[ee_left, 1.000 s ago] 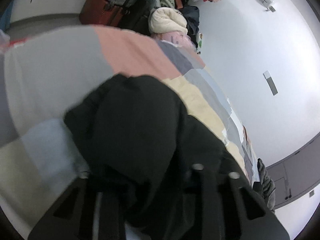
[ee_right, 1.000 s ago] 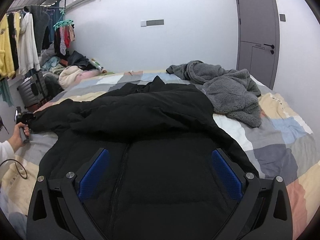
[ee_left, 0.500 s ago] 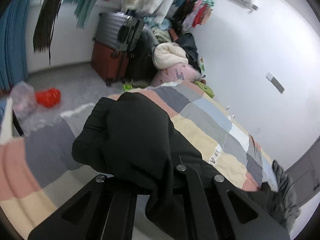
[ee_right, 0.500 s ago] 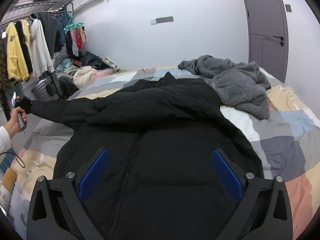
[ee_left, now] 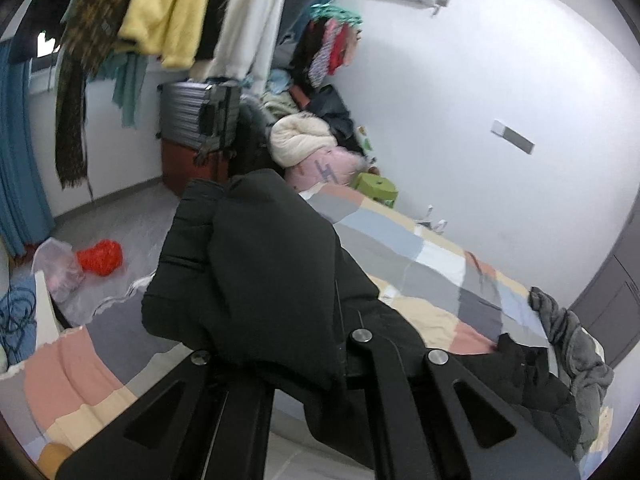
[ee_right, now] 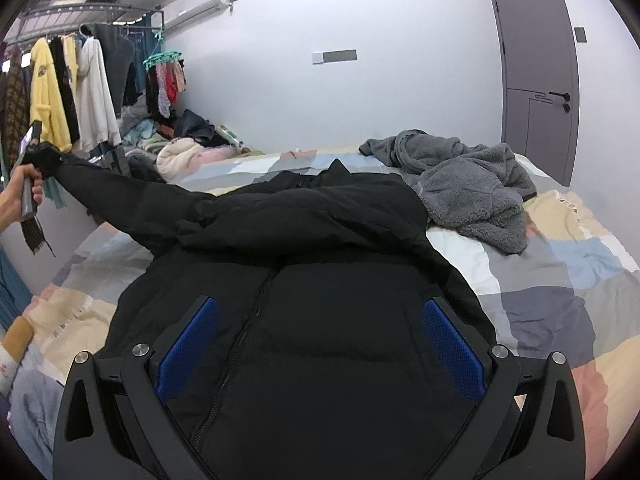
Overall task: Fold large clothes
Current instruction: 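Lift the sleeve with the left tool and fold it across the jacket body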
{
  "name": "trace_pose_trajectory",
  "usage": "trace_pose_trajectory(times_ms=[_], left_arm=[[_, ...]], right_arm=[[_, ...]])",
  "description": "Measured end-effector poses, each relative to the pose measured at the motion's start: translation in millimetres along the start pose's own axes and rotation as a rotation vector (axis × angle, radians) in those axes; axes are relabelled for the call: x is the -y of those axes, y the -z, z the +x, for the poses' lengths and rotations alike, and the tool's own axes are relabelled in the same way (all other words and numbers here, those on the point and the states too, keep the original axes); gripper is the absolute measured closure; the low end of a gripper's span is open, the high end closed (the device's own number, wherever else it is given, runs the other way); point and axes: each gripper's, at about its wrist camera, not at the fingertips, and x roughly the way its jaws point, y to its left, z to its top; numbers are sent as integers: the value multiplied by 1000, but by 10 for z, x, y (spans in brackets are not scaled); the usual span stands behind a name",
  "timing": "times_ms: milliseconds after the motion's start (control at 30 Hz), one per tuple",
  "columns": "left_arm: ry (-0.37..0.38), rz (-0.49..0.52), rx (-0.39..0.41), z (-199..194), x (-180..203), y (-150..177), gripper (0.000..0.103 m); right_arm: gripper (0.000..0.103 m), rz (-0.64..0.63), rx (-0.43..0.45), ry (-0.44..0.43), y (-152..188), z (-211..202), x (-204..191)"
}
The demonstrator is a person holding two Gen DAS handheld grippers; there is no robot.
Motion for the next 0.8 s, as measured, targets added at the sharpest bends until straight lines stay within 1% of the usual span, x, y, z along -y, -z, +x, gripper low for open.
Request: trace_pose_trajectory(times_ms=[167,233,367,467,633,800], left_arm=[[18,139,27,-323,618,-47,99],[14,197,37,-417,835,-45,99],[38,297,54,-603,1329,27,99],[82,324,66,-717,1654,115,99],[159,364,71,-813,2135,315,99],[244,411,44,-793,2669,646,98]], right_arm=[[0,17,10,-13,-14,-34,78],[0,14,18,-14,-31,-53,107],[0,-24,45,-14,-81,-82,116],[0,-11,50,-39,-112,-75,173],[0,-1,45,-48,-97,-80,251],[0,22,56,-51,-108,-125,318]])
